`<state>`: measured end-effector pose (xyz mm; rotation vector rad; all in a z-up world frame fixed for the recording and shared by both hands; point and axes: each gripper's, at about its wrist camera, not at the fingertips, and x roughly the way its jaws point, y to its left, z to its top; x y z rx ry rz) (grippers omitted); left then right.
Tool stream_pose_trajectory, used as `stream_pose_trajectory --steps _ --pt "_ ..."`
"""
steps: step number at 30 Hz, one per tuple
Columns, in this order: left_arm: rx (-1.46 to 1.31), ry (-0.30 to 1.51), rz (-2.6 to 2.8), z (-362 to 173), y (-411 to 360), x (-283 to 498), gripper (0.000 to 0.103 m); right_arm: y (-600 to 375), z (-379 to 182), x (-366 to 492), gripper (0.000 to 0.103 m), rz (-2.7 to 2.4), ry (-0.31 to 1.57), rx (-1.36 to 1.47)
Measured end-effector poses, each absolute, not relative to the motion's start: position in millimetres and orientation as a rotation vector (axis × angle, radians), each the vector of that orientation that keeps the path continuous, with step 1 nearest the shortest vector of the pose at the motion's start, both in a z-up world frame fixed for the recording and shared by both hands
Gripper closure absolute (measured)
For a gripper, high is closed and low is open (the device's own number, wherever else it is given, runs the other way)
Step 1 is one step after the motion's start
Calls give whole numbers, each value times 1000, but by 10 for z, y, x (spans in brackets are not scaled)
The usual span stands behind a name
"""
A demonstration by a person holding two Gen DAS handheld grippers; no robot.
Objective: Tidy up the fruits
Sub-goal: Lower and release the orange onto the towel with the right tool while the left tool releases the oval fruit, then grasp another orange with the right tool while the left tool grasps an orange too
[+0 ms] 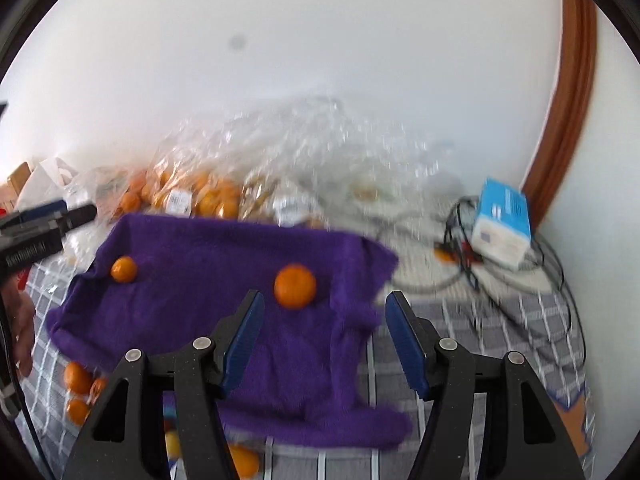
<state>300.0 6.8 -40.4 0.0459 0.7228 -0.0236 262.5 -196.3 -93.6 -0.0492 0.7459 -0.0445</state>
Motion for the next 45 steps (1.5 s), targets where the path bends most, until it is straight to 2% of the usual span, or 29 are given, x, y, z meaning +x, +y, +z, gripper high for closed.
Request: stream_pose_trajectory --steps 10,16,20,25,28,30,40,45 --pt "10 731 -42 -433 252 2295 39 -1935 -1193 2100 43 49 803 39" --pt "-76 796 -31 -723 496 1913 39 -1803 -1386 1899 49 102 788 26" --pt "-106 815 -19 -932 605 1695 40 -1660 -1558 1856 59 151 808 11" --pt "-129 830 -2 -1111 733 1517 40 -1570 -1779 1874 60 164 833 -30" --pt "-132 846 7 -1194 773 1485 40 -1567 -1866 1967 61 180 860 -11" --pt "-129 849 -3 -1236 770 1474 40 -1562 -1919 2026 68 178 877 -13" --pt "-226 869 -67 -1344 632 1731 43 -1774 -1875 1873 68 103 781 -29" --pt "-192 939 -35 -1472 518 1972 46 -1941 -1932 1919 68 101 806 62"
